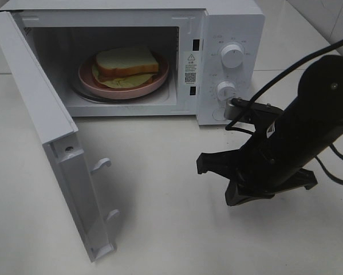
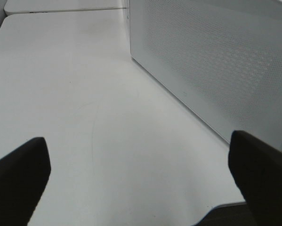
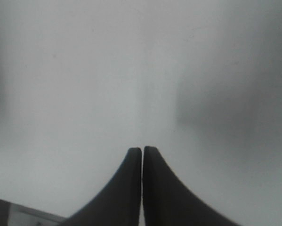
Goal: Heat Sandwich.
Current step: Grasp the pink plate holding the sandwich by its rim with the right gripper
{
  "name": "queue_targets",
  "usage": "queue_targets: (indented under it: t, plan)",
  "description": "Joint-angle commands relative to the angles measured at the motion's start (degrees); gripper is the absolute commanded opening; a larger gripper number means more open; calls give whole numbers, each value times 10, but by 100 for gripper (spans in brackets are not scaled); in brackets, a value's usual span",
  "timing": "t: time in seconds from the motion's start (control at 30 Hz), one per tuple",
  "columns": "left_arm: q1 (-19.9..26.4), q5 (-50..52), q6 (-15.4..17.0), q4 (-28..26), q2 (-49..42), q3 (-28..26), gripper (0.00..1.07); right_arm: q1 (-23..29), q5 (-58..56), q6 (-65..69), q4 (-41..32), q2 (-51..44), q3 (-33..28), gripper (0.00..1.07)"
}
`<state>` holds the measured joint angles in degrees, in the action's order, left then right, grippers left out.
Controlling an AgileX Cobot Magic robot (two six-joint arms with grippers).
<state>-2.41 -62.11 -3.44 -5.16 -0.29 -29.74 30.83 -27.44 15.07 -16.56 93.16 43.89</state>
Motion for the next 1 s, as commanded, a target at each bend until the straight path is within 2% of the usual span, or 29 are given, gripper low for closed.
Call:
queue_targets:
  t: [0.03,0.07,0.2,0.23,0.4,0.5,0.53,0.67,0.7,0.77,0.87,1.0]
  plan:
    - [0,7,3,-1,-10,1,98,-2,-77,-84,27,-6,34,5]
    - [0,7,3,-1,-10,1,98,-2,-112,-143,30,-6,55,6]
    - [0,7,3,-1,-10,1,98,-2,-160,-244,31,-6,80,7]
    - [0,7,3,-1,-10,1,98,-2,-180,-316,32,-6,93,7]
    - [0,7,3,-1,-10,1,98,-2,-215,-445,33,-6,119,8]
    - [0,7,3,-1,-10,1,98,-2,-234,-546,33,-6,132,9]
    - [0,7,3,-1,-10,1,98,-2,-238,-615,33,-6,139,9]
    - [0,7,3,-1,-10,1,98,-2,-238,-713,34,-6,144,10]
    - [0,7,3,-1,-10,1,98,-2,-237,-779,36,-6,146,9]
    - [0,7,3,-1,-10,1,98,-2,-237,-816,36,-6,146,10]
    - [0,7,3,-1,-10,1,98,-2,-235,-943,37,-6,146,11]
    - [0,7,3,-1,-10,1,98,-2,-229,-985,59,-6,146,13]
